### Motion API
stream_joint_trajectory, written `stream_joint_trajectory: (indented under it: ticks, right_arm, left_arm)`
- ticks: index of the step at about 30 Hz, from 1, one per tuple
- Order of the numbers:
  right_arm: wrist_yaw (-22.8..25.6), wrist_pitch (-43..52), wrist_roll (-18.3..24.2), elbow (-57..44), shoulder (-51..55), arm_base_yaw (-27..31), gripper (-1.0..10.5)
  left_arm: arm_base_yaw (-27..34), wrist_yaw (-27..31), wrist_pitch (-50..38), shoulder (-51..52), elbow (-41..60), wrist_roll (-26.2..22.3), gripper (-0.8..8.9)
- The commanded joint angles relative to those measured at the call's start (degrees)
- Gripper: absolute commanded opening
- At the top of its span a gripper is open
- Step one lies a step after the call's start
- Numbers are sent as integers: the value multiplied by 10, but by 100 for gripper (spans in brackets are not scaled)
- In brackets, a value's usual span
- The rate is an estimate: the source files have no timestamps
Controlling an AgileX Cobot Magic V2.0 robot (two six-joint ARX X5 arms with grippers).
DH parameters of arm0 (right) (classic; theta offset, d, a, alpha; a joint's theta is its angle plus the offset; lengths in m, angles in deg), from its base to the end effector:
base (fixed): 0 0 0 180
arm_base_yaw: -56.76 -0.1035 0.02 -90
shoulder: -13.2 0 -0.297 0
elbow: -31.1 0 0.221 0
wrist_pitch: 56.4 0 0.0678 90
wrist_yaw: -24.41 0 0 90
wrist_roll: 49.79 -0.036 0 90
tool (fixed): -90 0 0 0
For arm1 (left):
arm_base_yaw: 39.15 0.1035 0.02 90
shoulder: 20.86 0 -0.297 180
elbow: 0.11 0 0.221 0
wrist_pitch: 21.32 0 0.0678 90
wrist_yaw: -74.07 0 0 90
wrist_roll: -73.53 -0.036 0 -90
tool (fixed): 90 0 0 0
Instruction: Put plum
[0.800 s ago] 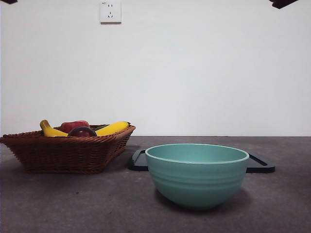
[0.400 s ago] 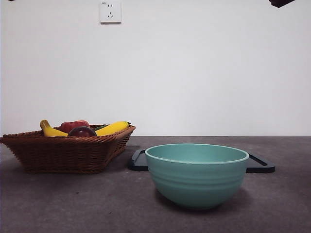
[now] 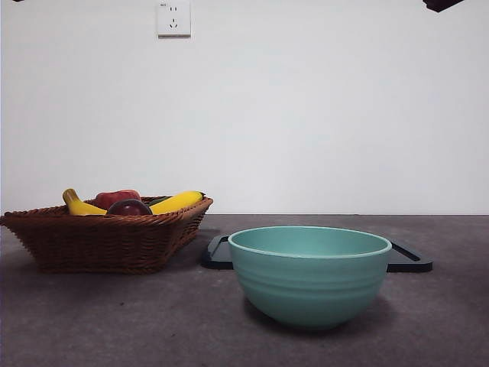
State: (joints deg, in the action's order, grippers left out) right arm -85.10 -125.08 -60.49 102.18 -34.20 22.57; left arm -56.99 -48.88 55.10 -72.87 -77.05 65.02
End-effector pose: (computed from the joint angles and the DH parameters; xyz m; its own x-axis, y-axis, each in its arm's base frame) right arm 0.0704 0.0624 0.3389 0.3636 0.6508 -0.6665 -0.6038 0.7095 0.3633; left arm 0.0879 -0.0489 0.3540 0.3307 -0.6778 -0.6566 0.6833 0.6519 -0.3288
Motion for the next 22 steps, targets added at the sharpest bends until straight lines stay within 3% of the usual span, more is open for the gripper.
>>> stream_joint_trajectory:
  ticks: [1, 5, 13, 18, 22]
  right_arm:
    - [0, 5, 7, 10, -4, -5, 5]
    - [0, 6, 7, 10, -4, -5, 5]
    - [0, 6, 7, 10, -4, -5, 5]
    - [0, 6, 7, 10, -4, -5, 5]
    - [0, 6, 7, 10, -4, -5, 5]
  left_arm:
    - [-2, -3, -7, 4, -11, -9, 9]
    - [10, 2, -54, 38, -11, -43, 9]
    - [96, 26, -403, 157, 53, -50, 9]
    - [132, 166, -608, 255, 202, -31, 9]
    - [149, 274, -676, 323, 313, 4, 9]
